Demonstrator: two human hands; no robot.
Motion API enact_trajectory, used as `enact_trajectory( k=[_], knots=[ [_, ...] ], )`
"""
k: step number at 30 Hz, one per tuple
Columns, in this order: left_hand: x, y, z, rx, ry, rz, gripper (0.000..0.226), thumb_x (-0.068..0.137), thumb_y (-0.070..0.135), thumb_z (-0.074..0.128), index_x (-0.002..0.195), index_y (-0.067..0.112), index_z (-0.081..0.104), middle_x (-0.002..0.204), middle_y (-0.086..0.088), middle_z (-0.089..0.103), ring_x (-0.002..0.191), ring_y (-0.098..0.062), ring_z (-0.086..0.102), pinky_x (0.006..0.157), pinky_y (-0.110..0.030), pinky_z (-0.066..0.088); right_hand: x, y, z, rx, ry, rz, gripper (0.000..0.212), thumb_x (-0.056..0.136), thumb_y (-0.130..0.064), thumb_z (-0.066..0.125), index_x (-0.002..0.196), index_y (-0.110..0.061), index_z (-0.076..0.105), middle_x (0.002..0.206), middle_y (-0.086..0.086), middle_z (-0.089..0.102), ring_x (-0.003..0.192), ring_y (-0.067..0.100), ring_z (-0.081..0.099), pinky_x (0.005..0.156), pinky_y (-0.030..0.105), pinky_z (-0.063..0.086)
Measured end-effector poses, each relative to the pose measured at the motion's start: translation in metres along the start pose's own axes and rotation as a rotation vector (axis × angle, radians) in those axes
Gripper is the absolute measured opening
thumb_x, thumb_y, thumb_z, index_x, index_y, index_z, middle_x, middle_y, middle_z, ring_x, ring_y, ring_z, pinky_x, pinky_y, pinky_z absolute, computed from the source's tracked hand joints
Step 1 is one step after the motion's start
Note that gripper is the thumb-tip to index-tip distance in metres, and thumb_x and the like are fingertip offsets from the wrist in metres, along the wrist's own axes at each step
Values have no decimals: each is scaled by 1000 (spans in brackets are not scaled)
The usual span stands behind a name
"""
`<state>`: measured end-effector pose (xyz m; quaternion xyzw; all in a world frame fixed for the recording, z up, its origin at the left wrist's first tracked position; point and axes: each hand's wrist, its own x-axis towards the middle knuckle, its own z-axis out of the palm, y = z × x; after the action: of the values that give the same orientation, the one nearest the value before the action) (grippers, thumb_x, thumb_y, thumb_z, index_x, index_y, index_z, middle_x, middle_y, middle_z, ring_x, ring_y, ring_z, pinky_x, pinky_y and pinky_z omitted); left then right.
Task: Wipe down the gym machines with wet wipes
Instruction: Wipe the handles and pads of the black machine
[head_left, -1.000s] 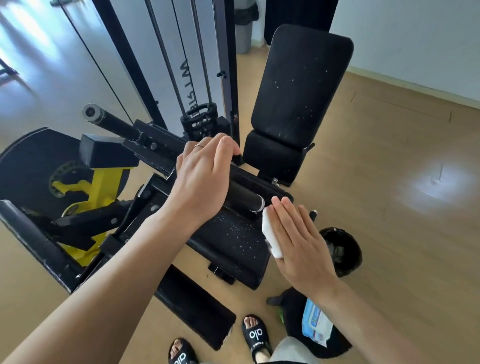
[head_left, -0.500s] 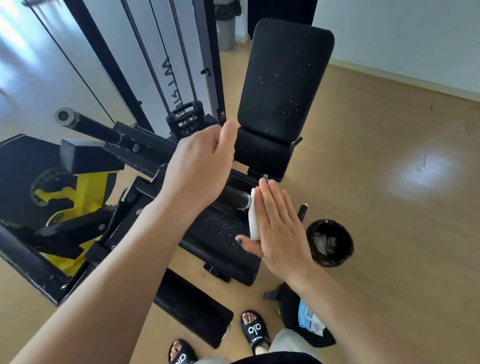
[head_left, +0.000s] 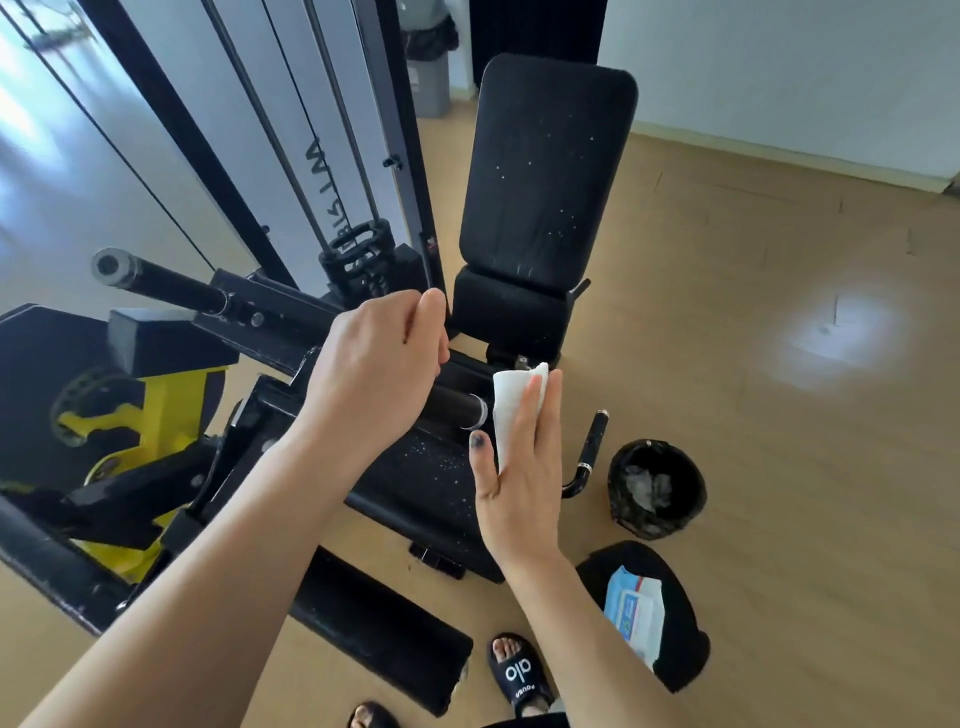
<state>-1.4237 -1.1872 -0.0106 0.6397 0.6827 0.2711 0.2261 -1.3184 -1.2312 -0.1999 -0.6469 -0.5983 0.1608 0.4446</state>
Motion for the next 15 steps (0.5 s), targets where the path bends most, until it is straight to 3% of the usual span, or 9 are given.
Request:
enact_trajectory(
  k=[2, 6, 11, 15],
  knots=[
    [-1, 0, 1, 19, 11, 9, 48, 104, 40, 37, 71, 21, 65, 70, 0, 68, 68, -11, 62, 59, -24, 45, 15, 1, 0, 108, -22, 95, 85, 99, -72, 19, 163, -23, -8, 172, 2, -4, 159, 14, 0, 125, 48, 26],
    [0, -1, 2, 34, 22, 18, 47, 104, 39, 37, 71, 21, 65, 70, 1, 68, 68, -10, 60, 58, -22, 41, 30, -1, 1, 292, 4, 274, 91, 96, -77, 22, 163, -17, 7, 170, 3, 14, 157, 17, 12, 125, 48, 26],
    [0, -1, 3, 53, 29, 29, 45, 104, 38, 38, 70, 21, 63, 70, 1, 67, 68, -13, 61, 59, -25, 45, -30, -25, 9, 368, -29, 329, 97, 95, -77, 26, 163, -19, -14, 171, -11, -15, 155, 2, -10, 129, 37, 7],
    [0, 0, 2, 48, 27, 24, 44, 103, 38, 39, 71, 21, 64, 69, 3, 67, 69, -13, 61, 65, -30, 49, -9, -17, 6, 425, -52, 402, 101, 91, -83, 24, 163, -22, -11, 170, -16, -13, 154, -3, -10, 130, 38, 3]
  ],
)
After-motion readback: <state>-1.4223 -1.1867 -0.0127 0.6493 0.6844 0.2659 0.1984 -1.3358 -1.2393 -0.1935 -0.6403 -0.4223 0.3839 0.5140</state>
